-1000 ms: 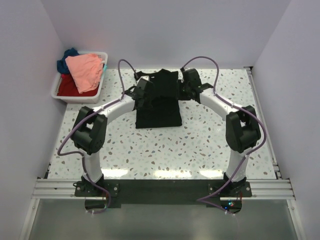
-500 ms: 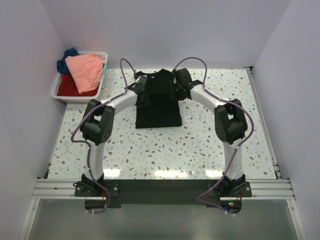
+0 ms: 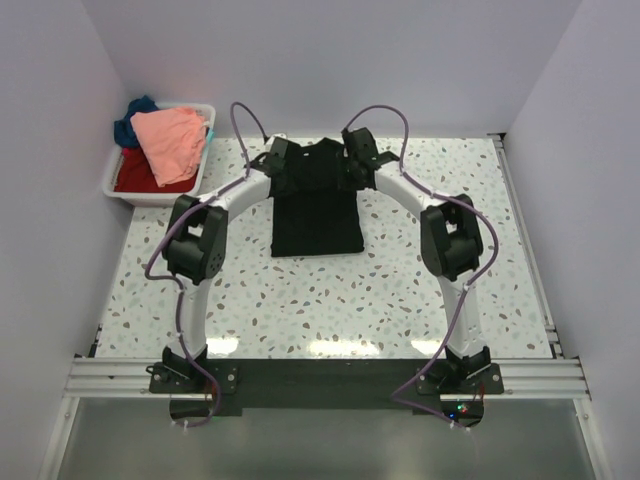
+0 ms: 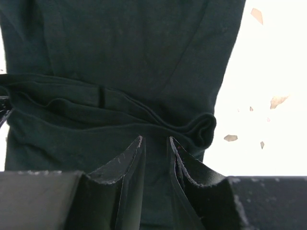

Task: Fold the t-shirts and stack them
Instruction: Fold the tshirt

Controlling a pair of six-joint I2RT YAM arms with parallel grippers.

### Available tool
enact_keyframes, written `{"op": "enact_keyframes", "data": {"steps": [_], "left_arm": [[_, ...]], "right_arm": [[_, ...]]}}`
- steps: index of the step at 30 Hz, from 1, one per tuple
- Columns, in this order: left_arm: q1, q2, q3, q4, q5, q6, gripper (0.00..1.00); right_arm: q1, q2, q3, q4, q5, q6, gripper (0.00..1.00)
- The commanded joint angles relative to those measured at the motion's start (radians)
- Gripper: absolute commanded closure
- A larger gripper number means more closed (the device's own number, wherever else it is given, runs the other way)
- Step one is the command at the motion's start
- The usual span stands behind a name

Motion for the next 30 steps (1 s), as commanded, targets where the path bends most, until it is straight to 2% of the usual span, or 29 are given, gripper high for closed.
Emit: {"op": "enact_keyframes", "data": {"steps": [1, 5, 8, 12, 18, 26, 30], "left_arm": [[0.001, -0.098, -0.04, -0.018, 0.009, 0.035, 0.66], [0.001, -0.209, -0.157, -0.065, 0.062, 0.041, 0.53], [0.001, -0.304, -0.255, -0.084, 0.116, 0.043, 0.47], [0.001, -0.42, -0.364, -0.102, 0.199, 0.035, 0.45], [0.001, -0.511, -0.52, -0.072, 0.344, 0.006, 0.45], [0.002, -0.602, -0.777, 0.115, 0.441, -0.075, 0.45], [0.011, -0.615, -0.828, 0.207, 0.461, -0.097, 0.45]], "right_arm": [[0.001, -0.074, -0.035, -0.04, 0.052, 0.002, 0.7], [0.002, -0.195, -0.162, -0.068, 0.042, -0.009, 0.65], [0.001, -0.285, -0.273, -0.078, 0.036, -0.015, 0.62], [0.001, -0.368, -0.369, -0.102, 0.0, -0.018, 0.6], [0.002, -0.442, -0.507, -0.073, -0.151, -0.003, 0.6], [0.001, -0.505, -0.693, 0.073, -0.263, 0.017, 0.61], [0.001, -0.517, -0.744, 0.132, -0.268, -0.006, 0.58]]}}
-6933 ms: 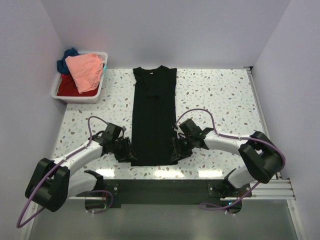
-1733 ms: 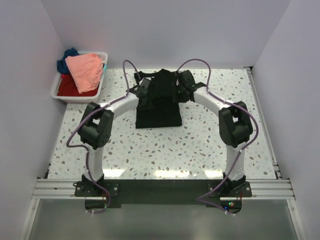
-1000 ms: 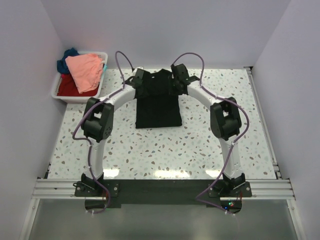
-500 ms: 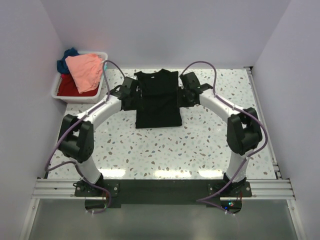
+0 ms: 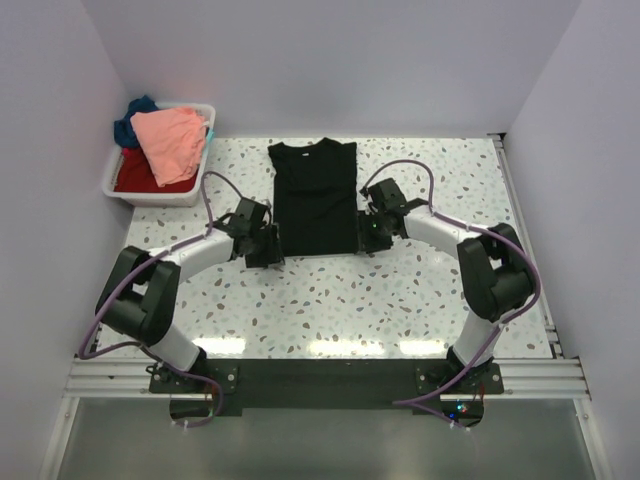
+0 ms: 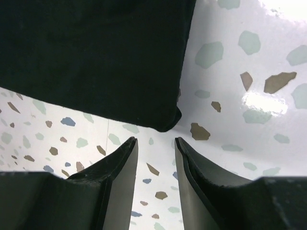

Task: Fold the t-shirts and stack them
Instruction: Fold the tshirt

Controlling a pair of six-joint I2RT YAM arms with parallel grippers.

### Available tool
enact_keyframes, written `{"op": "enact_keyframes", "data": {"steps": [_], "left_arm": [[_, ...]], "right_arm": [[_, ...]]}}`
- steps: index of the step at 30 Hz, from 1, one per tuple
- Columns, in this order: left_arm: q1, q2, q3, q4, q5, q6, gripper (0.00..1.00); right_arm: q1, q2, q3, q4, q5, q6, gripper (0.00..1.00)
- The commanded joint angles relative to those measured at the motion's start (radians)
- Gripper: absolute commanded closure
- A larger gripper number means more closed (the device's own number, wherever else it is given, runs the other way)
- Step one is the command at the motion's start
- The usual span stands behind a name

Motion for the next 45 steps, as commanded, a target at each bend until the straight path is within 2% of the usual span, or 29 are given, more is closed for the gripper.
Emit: {"op": "enact_keyframes", "data": {"steps": [1, 8, 21, 34, 42, 45], "left_arm": [[0.012, -0.053, -0.035, 0.189, 0.058, -0.051, 0.45], [0.015, -0.048, -0.047, 0.209, 0.013, -0.042, 0.45], [0.023, -0.062, -0.078, 0.233, -0.082, -0.012, 0.45], [0.037, -0.088, -0.167, 0.453, -0.082, -0.025, 0.47], [0.04, -0.058, -0.182, 0.483, -0.044, -0.035, 0.48], [0.04, -0.049, -0.191, 0.49, -0.02, -0.049, 0.5]], "right_arm": [[0.001, -0.061, -0.026, 0.129, -0.047, -0.022, 0.58], [0.002, -0.038, -0.044, 0.182, -0.032, -0.028, 0.58], [-0.013, -0.044, -0.052, 0.168, 0.043, -0.08, 0.58], [-0.053, -0.004, -0.165, 0.389, -0.089, -0.072, 0.63], [-0.051, 0.037, -0.136, 0.394, -0.119, -0.066, 0.65], [-0.051, 0.059, -0.132, 0.392, -0.133, -0.06, 0.69]]}}
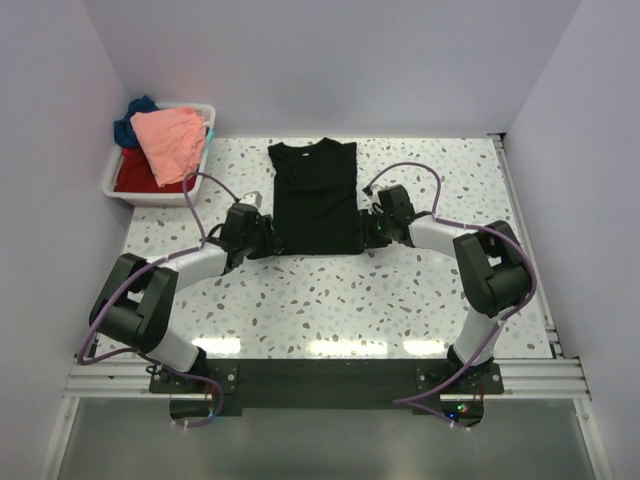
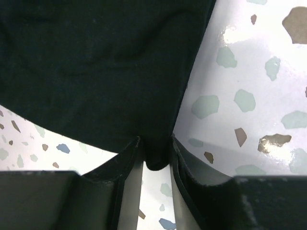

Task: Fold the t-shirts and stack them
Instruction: Fold the tshirt

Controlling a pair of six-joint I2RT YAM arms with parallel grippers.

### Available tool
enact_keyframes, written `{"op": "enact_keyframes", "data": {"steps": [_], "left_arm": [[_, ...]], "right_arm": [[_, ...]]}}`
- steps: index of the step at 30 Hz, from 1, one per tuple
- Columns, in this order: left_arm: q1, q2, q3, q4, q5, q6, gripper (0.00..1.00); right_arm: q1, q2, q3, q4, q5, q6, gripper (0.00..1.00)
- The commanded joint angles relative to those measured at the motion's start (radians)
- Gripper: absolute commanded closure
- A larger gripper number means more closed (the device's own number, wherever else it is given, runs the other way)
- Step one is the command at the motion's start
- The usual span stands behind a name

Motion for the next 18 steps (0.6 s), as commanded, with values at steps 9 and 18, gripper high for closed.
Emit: {"op": "enact_keyframes", "data": {"steps": [9, 18], "left_arm": [[0.01, 0.009, -0.024, 0.083, 0.052, -0.012, 0.87], [0.01, -0.067, -0.098, 0.075, 0.046, -0.029, 1.0]], "right_arm": [[-0.001, 0.031, 0.017, -0.009, -0.049, 0.014, 1.0], [-0.001, -0.113, -0.088, -0.06, -0.036, 0.022, 1.0]]}}
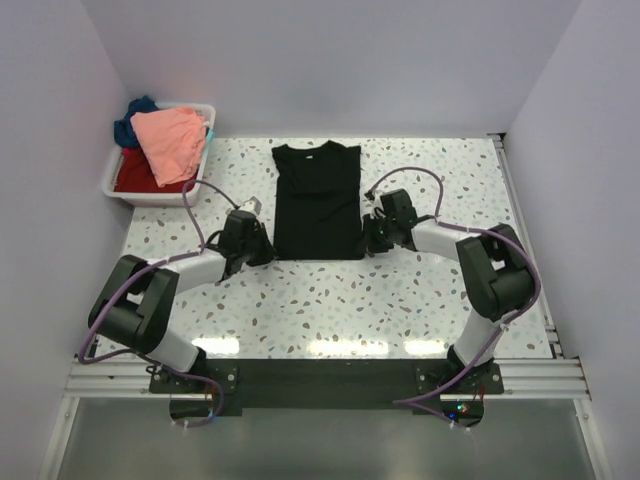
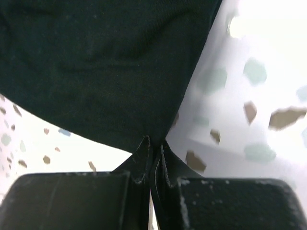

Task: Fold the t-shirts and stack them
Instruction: Fold the tshirt

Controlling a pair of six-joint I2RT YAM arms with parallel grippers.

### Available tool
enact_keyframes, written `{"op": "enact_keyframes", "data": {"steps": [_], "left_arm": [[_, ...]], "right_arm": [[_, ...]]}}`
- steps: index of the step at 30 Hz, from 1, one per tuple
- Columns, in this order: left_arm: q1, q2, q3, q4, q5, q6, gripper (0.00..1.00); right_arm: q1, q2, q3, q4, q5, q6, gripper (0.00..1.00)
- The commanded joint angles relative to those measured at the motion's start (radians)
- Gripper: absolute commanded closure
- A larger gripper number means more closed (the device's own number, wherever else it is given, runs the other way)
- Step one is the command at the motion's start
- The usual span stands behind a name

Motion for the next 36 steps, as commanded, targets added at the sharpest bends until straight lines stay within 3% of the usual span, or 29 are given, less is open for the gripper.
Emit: {"op": "enact_keyframes", "data": {"steps": [1, 9, 16, 25, 36], "left_arm": [[0.006, -0.079, -0.059, 0.018, -0.012, -0.026, 1.0], [-0.038, -0.276, -0.141, -0.14, -0.077, -0.092, 1.0], [-0.216, -0.443, -0.133, -0.316, -0.18, -0.171, 1.0], [-0.258, -0.646, -0.088, -0.543, -0.242, -0.231, 1.0], [-0.263, -0.6, 0.092, -0.594, -0.358, -0.15, 1.0]], "right_arm": [[0.003, -0.108, -0.07, -0.063, -0.008, 0.012, 1.0], [0.015, -0.255, -0.197, -0.094, -0.031, 0.037, 1.0], [0.049, -0.448, -0.301, -0.166, -0.042, 0.078, 1.0], [0.092, -0.667, -0.324, -0.324, -0.046, 0.144, 1.0], [0.107, -0.734, -0.191, -0.439, 0.038, 0.141, 1.0]]}}
